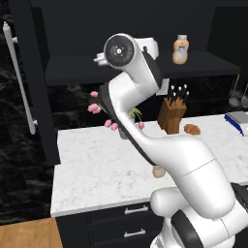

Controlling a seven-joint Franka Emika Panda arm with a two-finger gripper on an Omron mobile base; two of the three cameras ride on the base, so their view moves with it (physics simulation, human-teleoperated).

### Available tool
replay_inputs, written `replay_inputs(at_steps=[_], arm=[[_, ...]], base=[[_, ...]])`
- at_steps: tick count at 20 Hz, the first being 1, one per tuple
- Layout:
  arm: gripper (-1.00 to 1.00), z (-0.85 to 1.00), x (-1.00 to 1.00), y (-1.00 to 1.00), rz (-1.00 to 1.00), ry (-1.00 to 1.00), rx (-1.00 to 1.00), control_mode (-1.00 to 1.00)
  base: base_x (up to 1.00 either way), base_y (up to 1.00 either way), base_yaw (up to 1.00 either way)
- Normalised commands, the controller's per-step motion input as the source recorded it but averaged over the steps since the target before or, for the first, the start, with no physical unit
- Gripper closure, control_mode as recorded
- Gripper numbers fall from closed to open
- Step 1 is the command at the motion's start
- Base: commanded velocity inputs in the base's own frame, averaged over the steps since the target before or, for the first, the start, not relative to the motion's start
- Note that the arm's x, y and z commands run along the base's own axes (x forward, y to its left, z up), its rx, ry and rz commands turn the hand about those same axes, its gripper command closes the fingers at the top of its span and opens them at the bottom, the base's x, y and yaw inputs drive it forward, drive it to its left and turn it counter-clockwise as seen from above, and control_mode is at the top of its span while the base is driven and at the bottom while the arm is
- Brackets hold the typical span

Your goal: Put the shaker and condiment bottle from the counter next to their counterparts in the cabinet.

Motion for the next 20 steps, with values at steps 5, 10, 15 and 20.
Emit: replay_inputs(at_steps=[5,10,15,20], arm=[[1.0,-0.35,0.0,0.0,0.0,-0.19,0.09,-1.0],[1.0,-0.12,0.0,-0.12,0.0,0.0,0.25,-1.0],[1.0,0.02,0.06,0.0,0.0,0.01,0.0,-1.0],[1.0,0.02,0.36,0.0,0.0,0.09,0.0,-1.0]], base=[[0.0,0.0,0.0],[0.0,0.0,0.0],[0.0,0.0,0.0],[0.0,0.0,0.0]])
